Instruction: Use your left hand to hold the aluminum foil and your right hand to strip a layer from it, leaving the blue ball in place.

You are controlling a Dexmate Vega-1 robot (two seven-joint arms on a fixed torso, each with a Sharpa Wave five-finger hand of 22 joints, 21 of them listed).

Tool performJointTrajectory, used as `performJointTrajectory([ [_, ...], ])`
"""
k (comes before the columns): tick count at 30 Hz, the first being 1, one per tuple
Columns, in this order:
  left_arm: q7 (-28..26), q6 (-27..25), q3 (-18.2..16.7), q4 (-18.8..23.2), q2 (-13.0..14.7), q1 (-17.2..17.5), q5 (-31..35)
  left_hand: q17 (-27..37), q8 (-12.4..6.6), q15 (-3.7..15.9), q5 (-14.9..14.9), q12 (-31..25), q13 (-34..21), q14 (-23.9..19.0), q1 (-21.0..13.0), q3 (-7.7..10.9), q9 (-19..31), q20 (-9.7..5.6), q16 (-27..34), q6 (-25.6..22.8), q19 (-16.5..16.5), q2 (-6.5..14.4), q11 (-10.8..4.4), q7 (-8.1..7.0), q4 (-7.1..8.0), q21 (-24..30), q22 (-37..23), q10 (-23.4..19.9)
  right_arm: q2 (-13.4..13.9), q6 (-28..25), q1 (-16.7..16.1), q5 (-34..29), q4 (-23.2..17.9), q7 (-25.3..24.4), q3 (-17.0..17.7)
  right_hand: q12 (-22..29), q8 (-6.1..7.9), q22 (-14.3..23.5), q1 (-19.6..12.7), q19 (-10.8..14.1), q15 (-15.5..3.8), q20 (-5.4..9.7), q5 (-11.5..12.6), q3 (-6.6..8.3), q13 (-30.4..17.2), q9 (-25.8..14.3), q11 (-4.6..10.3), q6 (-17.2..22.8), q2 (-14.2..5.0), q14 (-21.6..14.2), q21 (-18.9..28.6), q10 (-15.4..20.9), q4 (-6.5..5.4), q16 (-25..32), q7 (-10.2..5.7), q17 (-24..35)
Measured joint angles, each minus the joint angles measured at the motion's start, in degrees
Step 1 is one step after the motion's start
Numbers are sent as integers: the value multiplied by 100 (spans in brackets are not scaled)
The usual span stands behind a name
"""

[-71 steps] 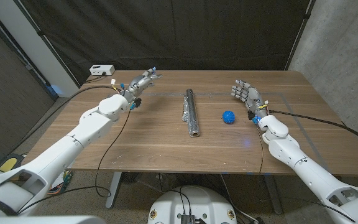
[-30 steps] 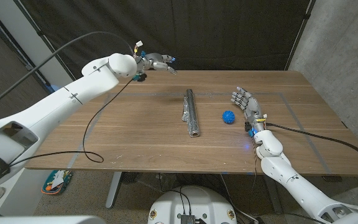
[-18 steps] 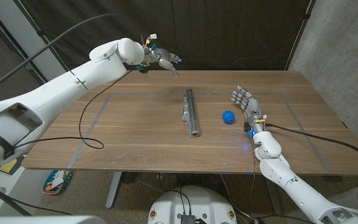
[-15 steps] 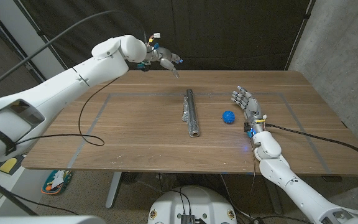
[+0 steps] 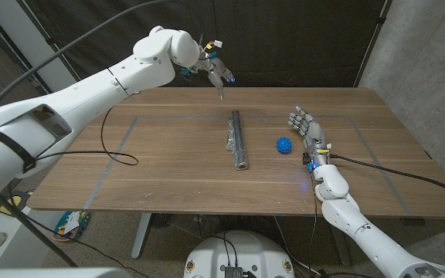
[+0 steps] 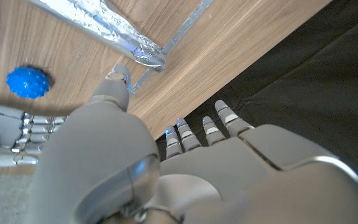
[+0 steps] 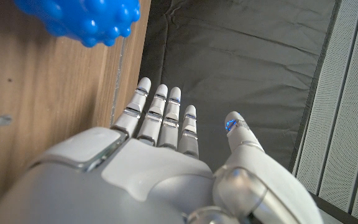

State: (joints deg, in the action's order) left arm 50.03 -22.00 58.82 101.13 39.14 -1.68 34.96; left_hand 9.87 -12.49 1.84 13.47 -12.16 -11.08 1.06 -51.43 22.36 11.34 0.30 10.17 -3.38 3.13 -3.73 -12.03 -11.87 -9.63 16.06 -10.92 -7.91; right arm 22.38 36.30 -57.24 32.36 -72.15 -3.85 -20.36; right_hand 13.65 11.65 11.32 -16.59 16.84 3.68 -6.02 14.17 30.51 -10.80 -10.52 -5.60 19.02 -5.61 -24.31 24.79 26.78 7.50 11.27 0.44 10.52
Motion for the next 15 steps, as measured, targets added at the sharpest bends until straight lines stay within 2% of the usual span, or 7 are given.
performJointTrajectory([
  [9,445,670,263,-275,-412,-215,861,1,0,20,44,0,0,20,-98,-7,0,-31,0,-31,-31,7,-6,-31,7,-18,0,-7,-2,6,-59,-54,-90,-116,17,0,0,0,45,0,-27,0,0,-8,0,0,0,13,1,-30,0,0,-41,0,-13,0],
  [15,544,1146,311,-444,-617,-254,1071,1,0,-3,44,0,1,-3,-205,-63,26,-30,0,-32,-30,-23,-35,-31,31,-39,0,-37,25,-35,-108,-102,-209,-203,25,0,0,0,68,0,-27,0,0,-8,1,0,13,39,-22,-30,0,13,-40,0,13,0],
])
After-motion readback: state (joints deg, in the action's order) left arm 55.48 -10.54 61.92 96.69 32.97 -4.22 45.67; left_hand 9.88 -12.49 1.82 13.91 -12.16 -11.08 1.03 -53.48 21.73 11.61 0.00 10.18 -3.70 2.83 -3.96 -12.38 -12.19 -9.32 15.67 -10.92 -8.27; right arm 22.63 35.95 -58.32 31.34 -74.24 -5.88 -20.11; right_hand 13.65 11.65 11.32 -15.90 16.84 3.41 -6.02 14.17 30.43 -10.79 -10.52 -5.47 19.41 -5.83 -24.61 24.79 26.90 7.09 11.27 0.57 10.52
